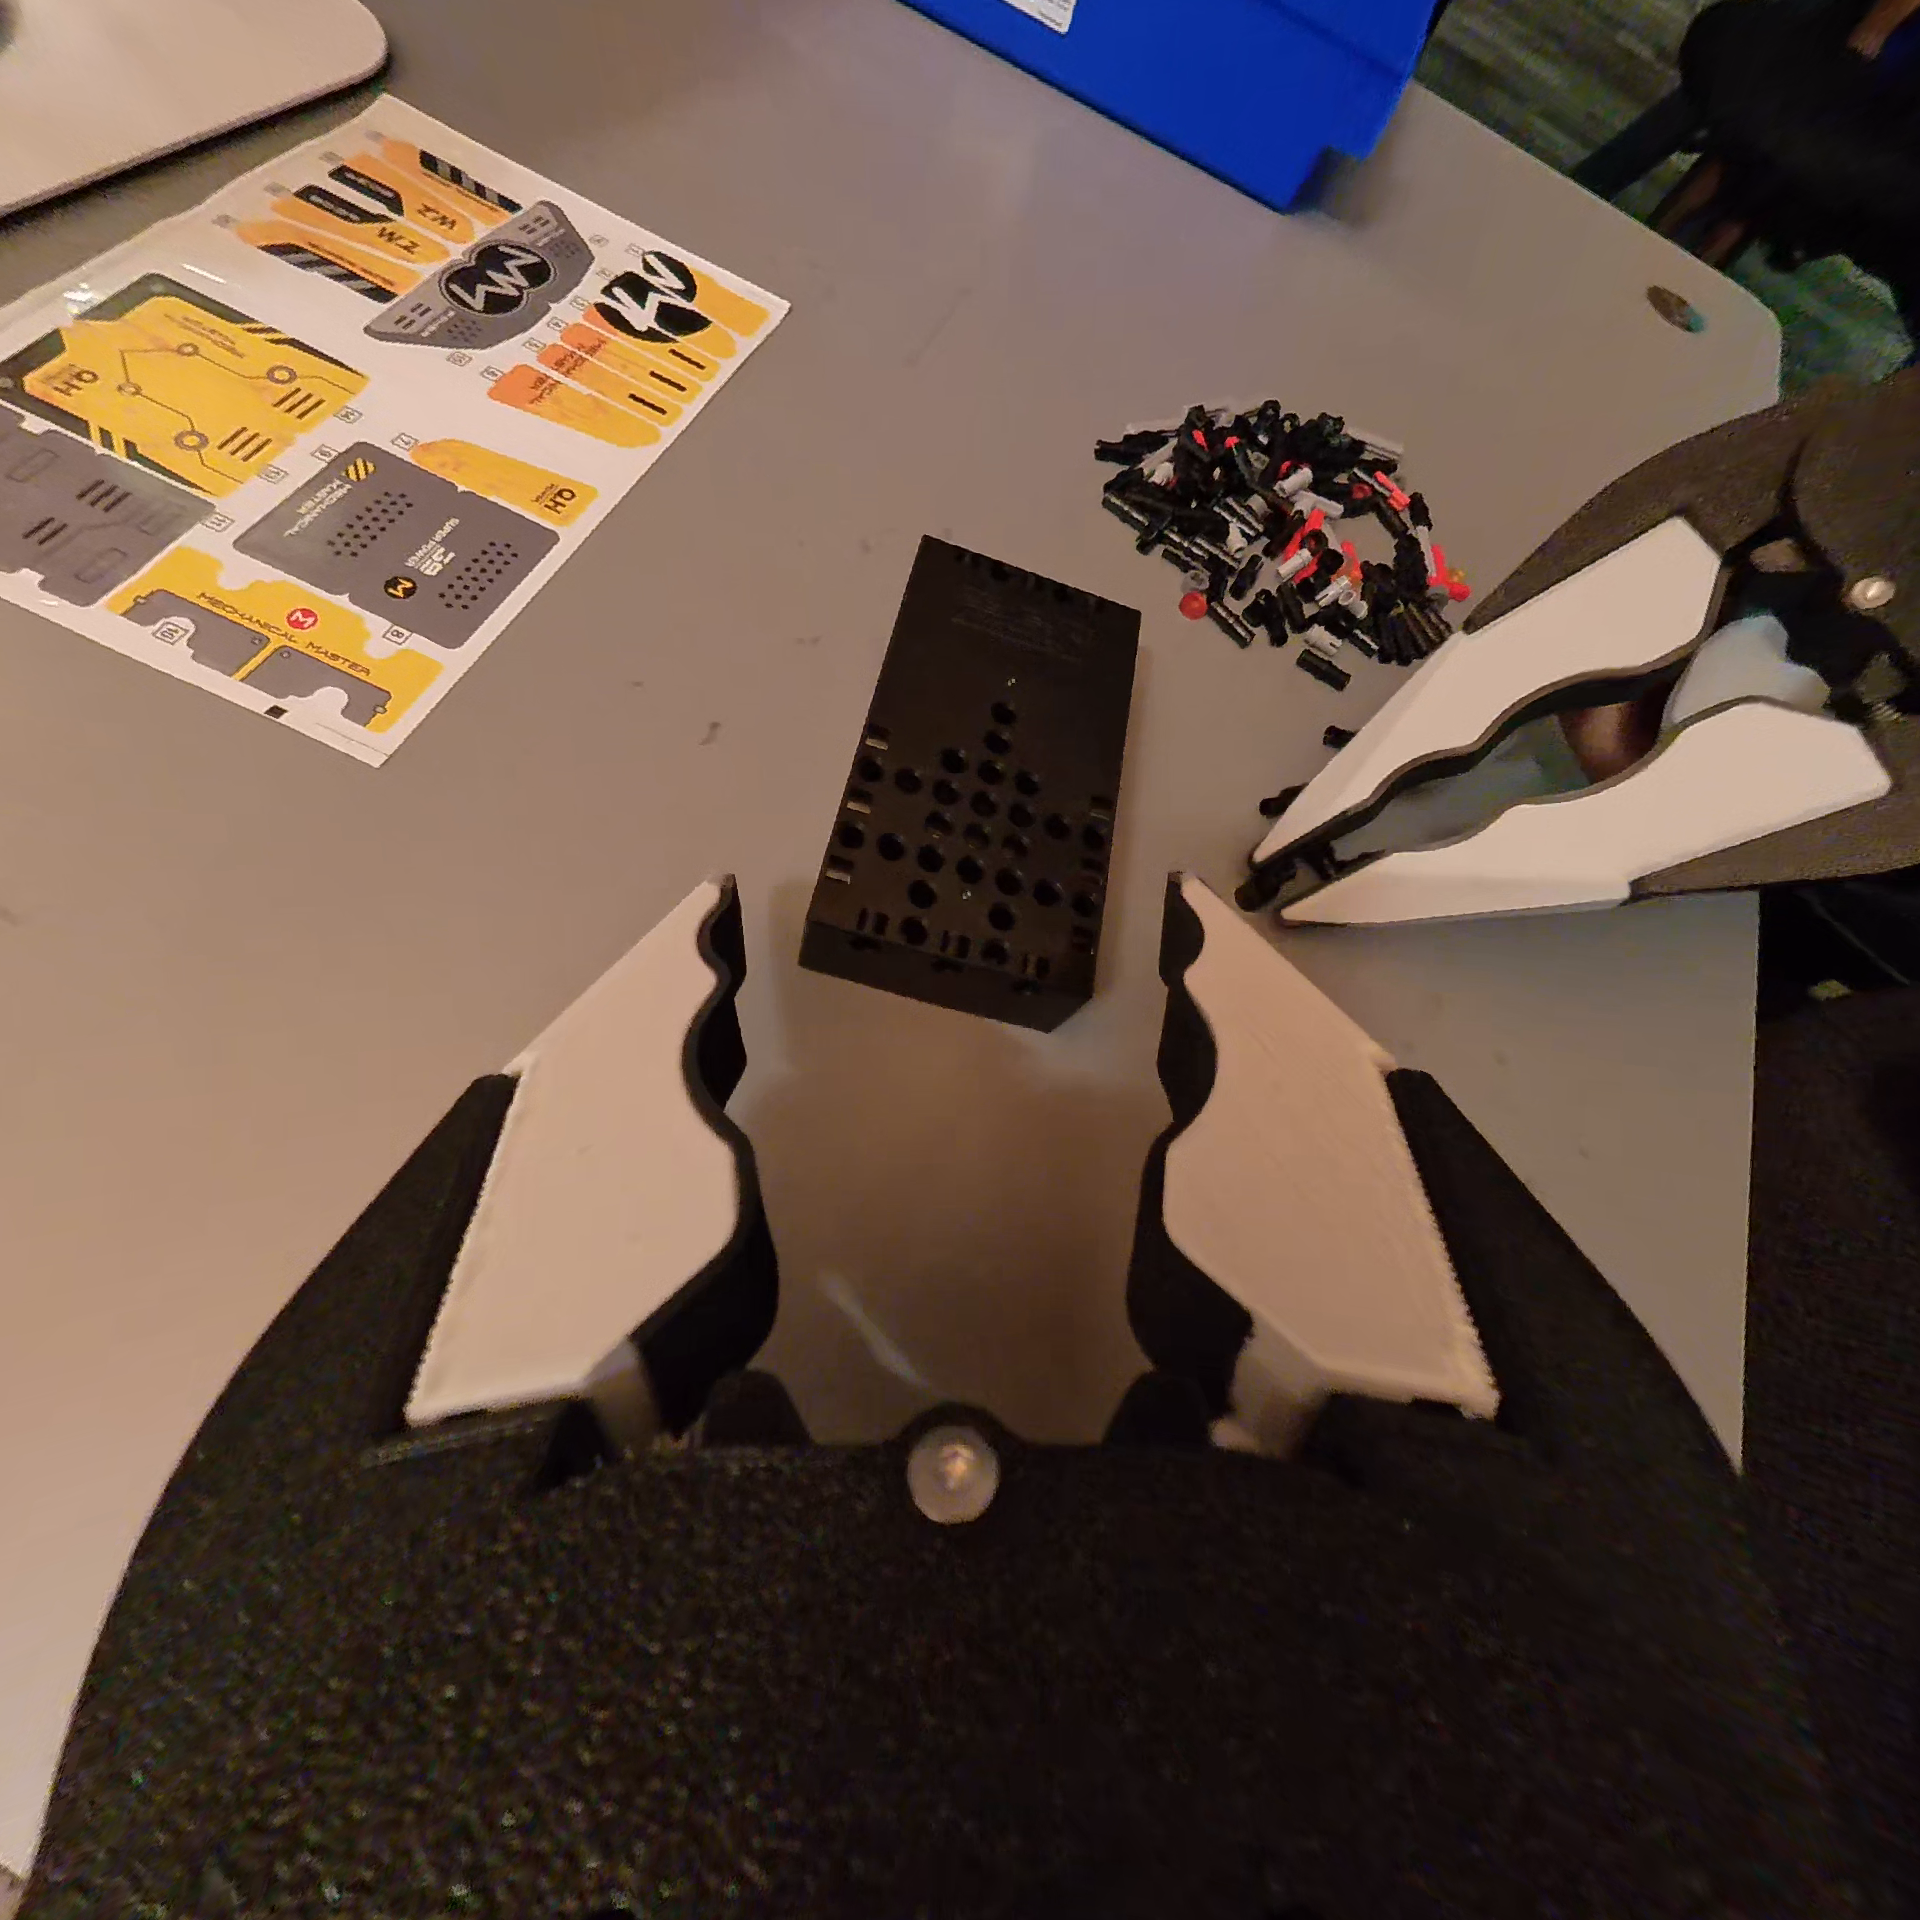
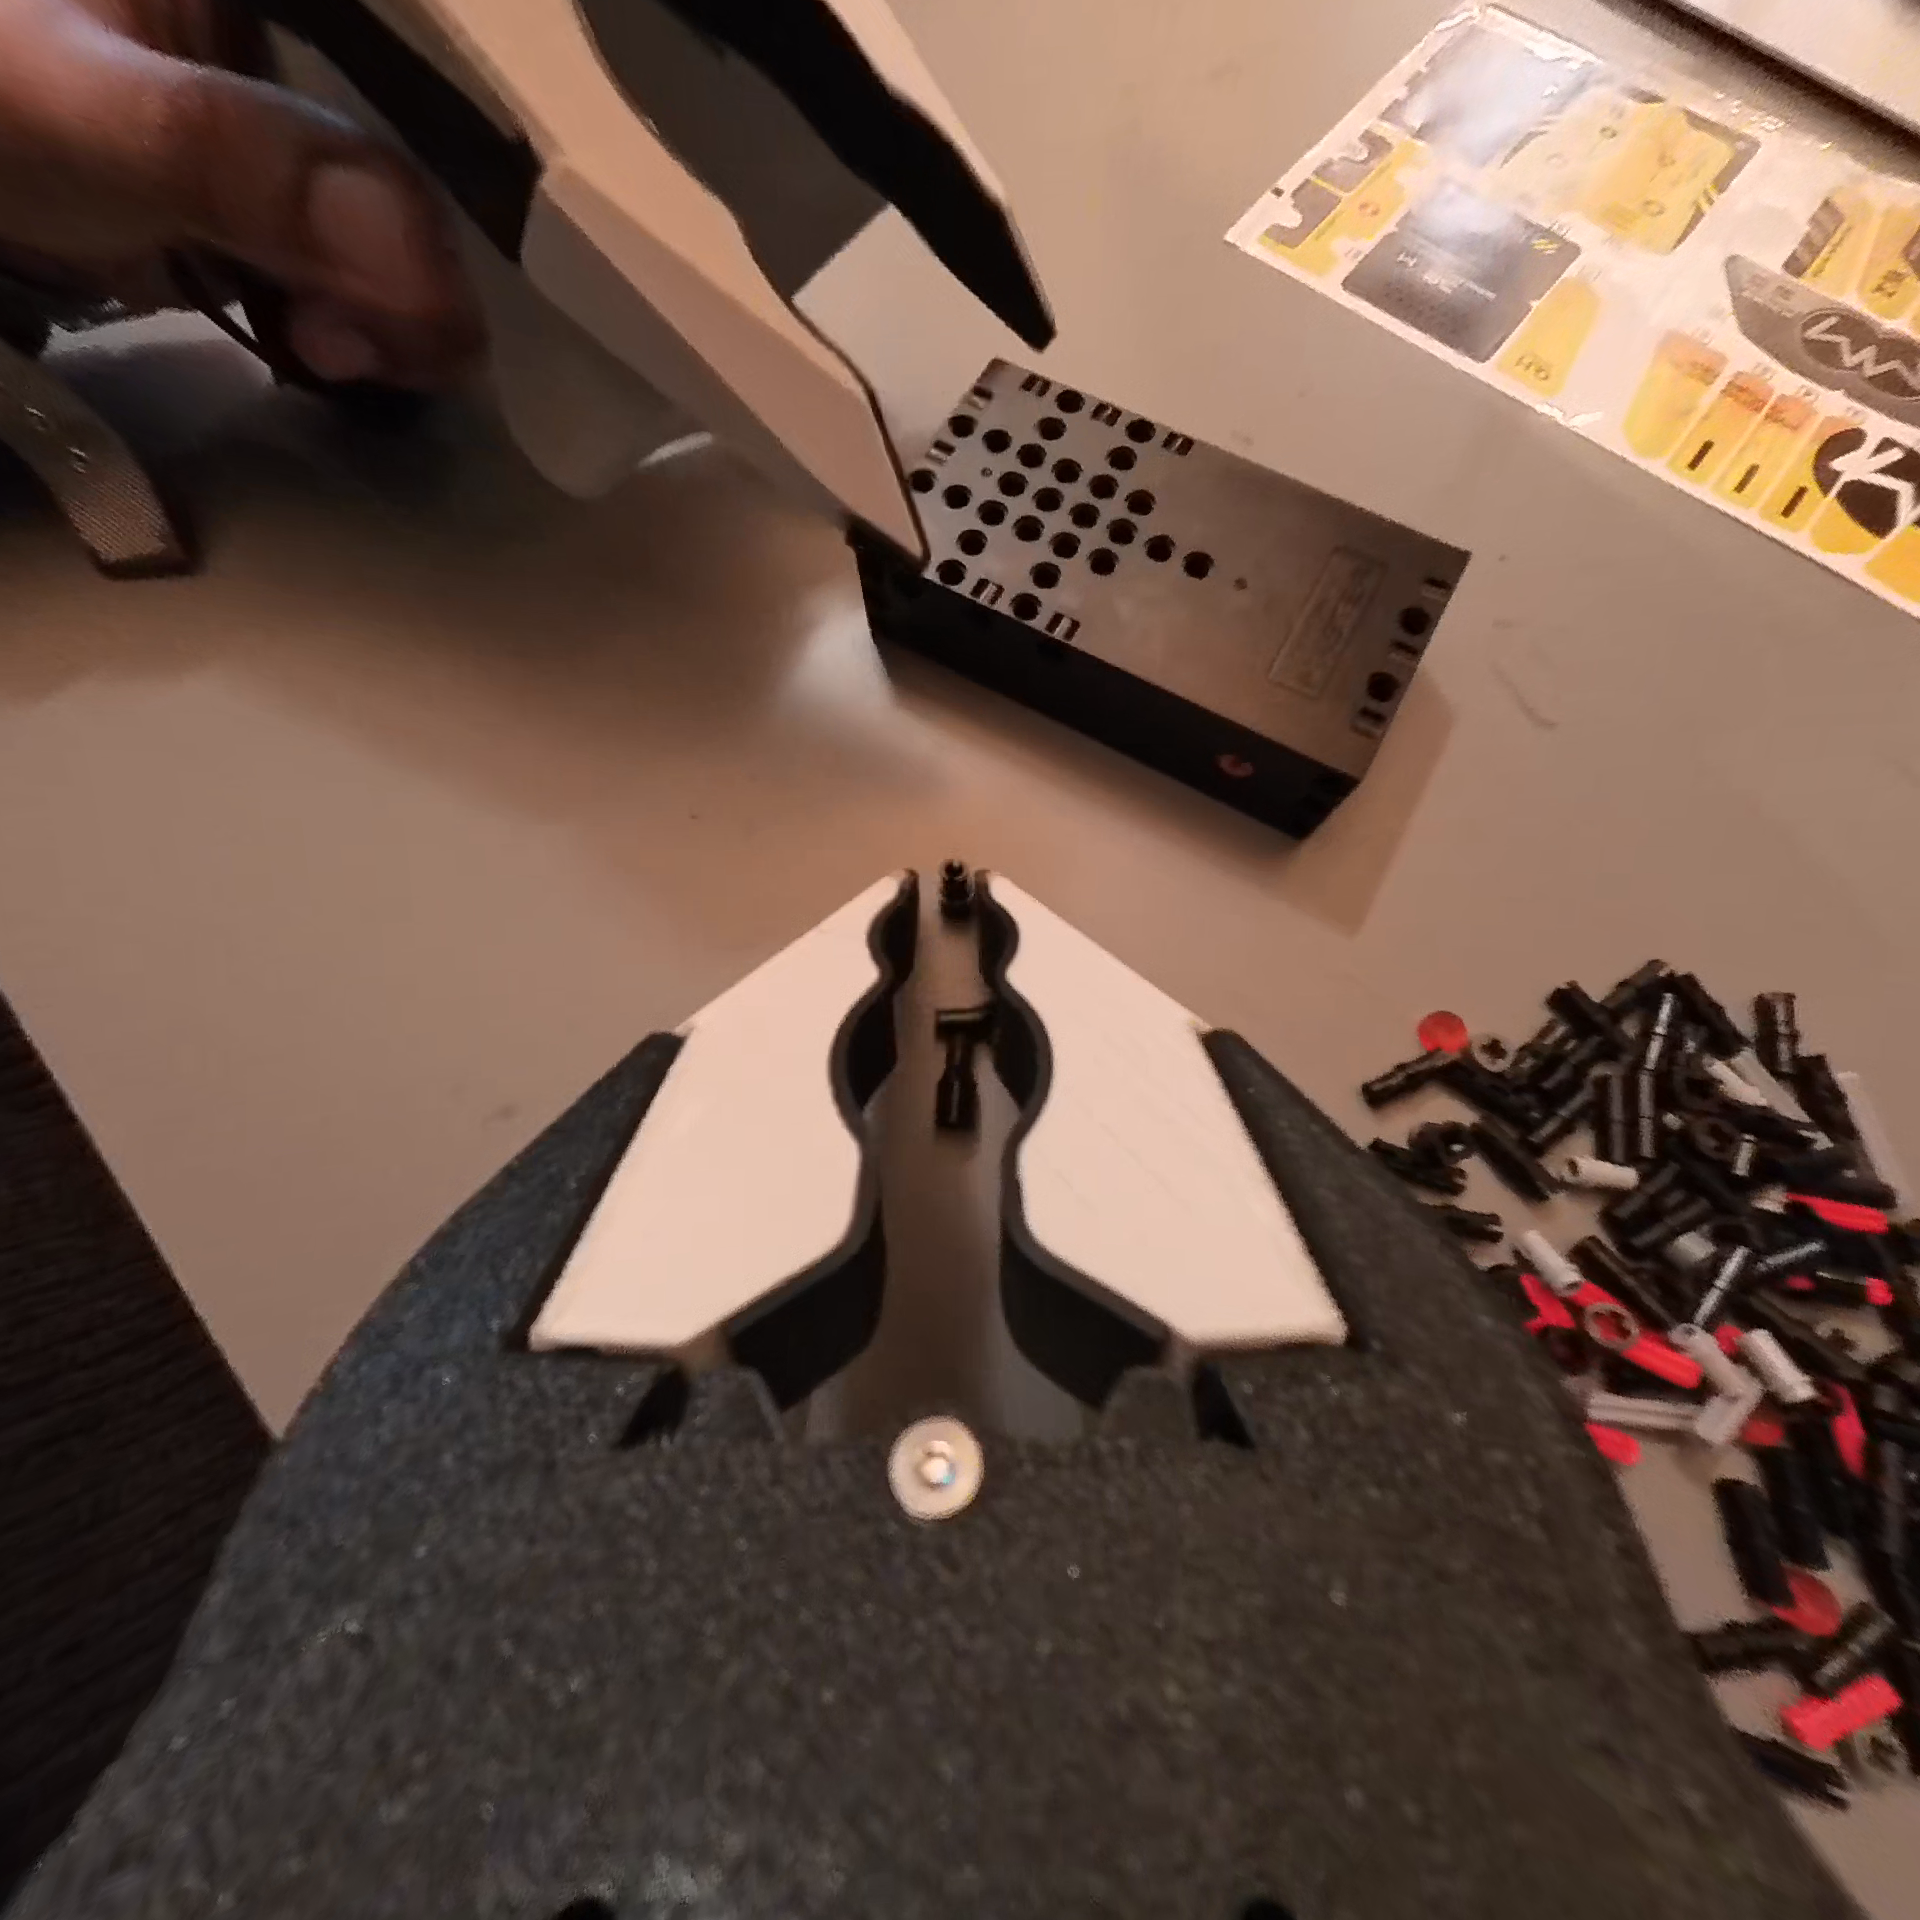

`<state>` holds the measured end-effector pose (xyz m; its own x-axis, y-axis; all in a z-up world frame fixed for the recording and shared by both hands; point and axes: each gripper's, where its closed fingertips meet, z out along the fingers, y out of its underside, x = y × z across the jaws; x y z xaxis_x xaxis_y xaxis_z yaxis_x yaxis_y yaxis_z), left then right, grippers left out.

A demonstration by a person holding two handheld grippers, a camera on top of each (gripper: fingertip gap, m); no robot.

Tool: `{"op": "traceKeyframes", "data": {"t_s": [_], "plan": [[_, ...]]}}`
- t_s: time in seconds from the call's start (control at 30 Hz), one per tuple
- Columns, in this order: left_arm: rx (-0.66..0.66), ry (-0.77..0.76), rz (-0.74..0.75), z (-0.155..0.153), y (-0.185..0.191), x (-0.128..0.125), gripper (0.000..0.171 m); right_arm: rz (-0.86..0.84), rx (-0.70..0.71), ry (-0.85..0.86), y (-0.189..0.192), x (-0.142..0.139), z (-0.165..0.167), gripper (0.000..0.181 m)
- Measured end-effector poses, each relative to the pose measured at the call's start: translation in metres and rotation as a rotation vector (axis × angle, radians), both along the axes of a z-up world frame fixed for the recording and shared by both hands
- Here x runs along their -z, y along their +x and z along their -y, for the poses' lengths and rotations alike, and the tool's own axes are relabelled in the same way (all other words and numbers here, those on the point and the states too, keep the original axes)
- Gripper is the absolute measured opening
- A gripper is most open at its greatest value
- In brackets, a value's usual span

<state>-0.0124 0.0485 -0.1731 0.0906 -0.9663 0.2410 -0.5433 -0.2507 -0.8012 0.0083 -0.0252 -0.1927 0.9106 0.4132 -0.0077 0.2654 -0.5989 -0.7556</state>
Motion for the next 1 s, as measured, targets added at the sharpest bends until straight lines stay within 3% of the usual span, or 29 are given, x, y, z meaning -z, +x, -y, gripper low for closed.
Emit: {"op": "traceKeyframes", "data": {"t_s": [0.43, 0.63, 0.83, 1.0], "plan": [[0.061, -0.041, -0.049, 0.015, -0.002, 0.008, 0.08, -0.131, 0.114, -0.016, 0.028, -0.011, -0.016, 0.015], [0.077, -0.034, -0.048, 0.035, -0.004, 0.008, 0.08, 0.012, 0.144, -0.083, 0.045, -0.003, -0.052, 0.001], [0.11, -0.039, -0.046, 0.07, -0.002, 0.007, 0.08, 0.24, 0.089, -0.04, 0.038, -0.005, -0.093, 0.0], [0.2, 0.007, -0.016, 0.087, -0.001, 0.002, 0.08, 0.134, 0.062, -0.022, 0.024, -0.02, -0.1, 0.006]]}}
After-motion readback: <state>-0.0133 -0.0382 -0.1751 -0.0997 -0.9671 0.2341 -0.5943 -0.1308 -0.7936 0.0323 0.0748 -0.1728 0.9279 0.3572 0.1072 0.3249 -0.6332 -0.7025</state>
